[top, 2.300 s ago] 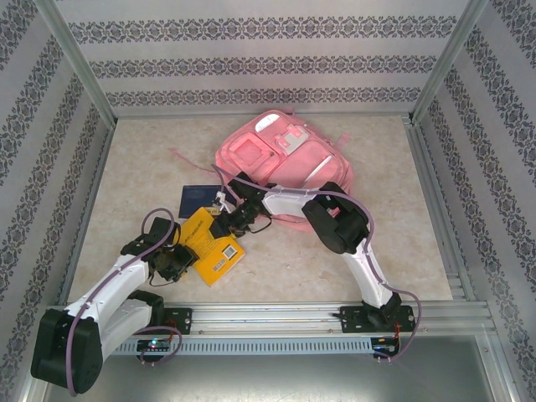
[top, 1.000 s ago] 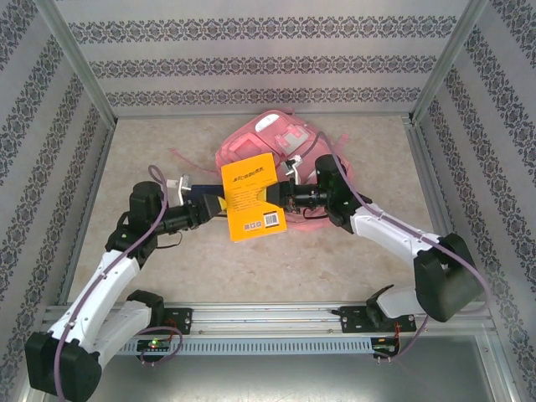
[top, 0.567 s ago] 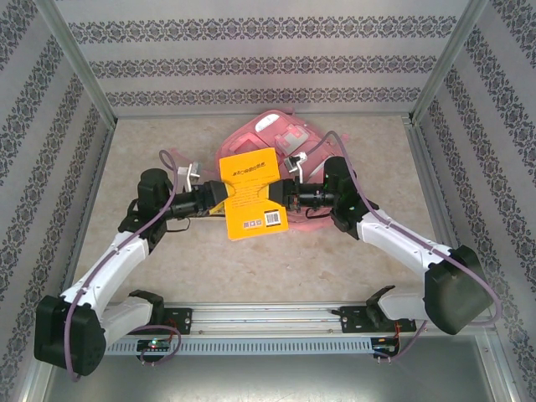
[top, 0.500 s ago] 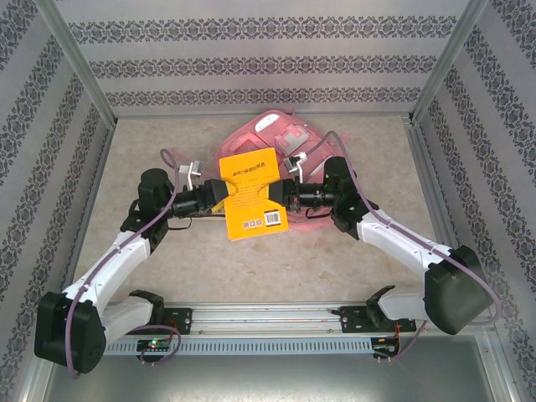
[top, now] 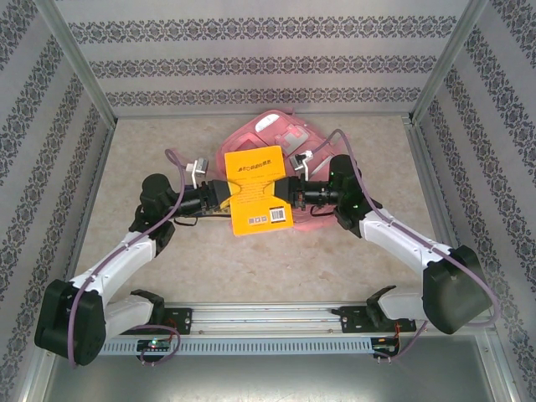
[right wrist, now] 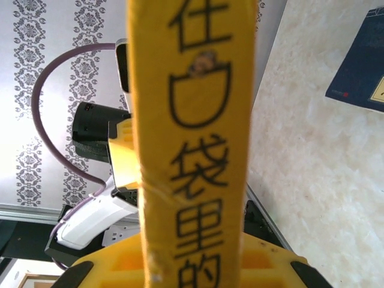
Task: Pack the student bag
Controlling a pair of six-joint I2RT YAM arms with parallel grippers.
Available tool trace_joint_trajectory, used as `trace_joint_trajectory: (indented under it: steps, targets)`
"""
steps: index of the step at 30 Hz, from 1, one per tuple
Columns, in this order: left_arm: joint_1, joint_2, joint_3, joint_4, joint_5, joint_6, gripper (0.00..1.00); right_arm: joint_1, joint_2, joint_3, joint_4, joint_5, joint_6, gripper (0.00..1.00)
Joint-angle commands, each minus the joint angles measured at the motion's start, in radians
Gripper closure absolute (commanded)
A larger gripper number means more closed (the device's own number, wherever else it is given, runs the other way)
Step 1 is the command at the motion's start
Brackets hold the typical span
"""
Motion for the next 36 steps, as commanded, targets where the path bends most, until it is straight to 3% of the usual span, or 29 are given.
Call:
trace_joint_trajectory:
  steps: [1, 12, 18, 22, 25, 28, 32, 36]
  targets:
    - [-0.038, 0.011, -0.004, 0.118, 0.026, -0.012, 0.64, -0.01, 0.008, 0.001, 0.013, -0.005, -0.049, 1.0]
    - [-0.063, 0.03, 0.009, 0.058, 0.01, 0.043, 0.56, -0.013, 0.043, 0.053, -0.04, -0.017, -0.1, 1.0]
    - [-0.074, 0.046, 0.039, 0.027, 0.009, 0.084, 0.84, -0.011, 0.042, 0.06, -0.075, -0.001, -0.129, 0.98]
    - [-0.079, 0.04, 0.049, 0.027, -0.015, 0.099, 0.99, -0.025, 0.001, 0.045, -0.161, 0.092, -0.163, 0.76]
    - [-0.083, 0.035, 0.057, 0.044, -0.052, 0.093, 1.0, -0.033, -0.074, 0.006, -0.186, 0.212, -0.159, 0.53]
    - [-0.085, 0.026, 0.053, 0.102, -0.129, 0.058, 1.0, -0.028, -0.168, -0.05, -0.178, 0.364, -0.134, 0.37]
    - [-0.093, 0.034, 0.033, 0.243, -0.261, -0.034, 0.92, -0.025, -0.267, -0.11, -0.135, 0.497, -0.11, 0.29]
    - [-0.104, 0.051, 0.039, 0.351, -0.387, -0.107, 0.93, -0.014, -0.32, -0.148, -0.103, 0.601, -0.037, 0.26]
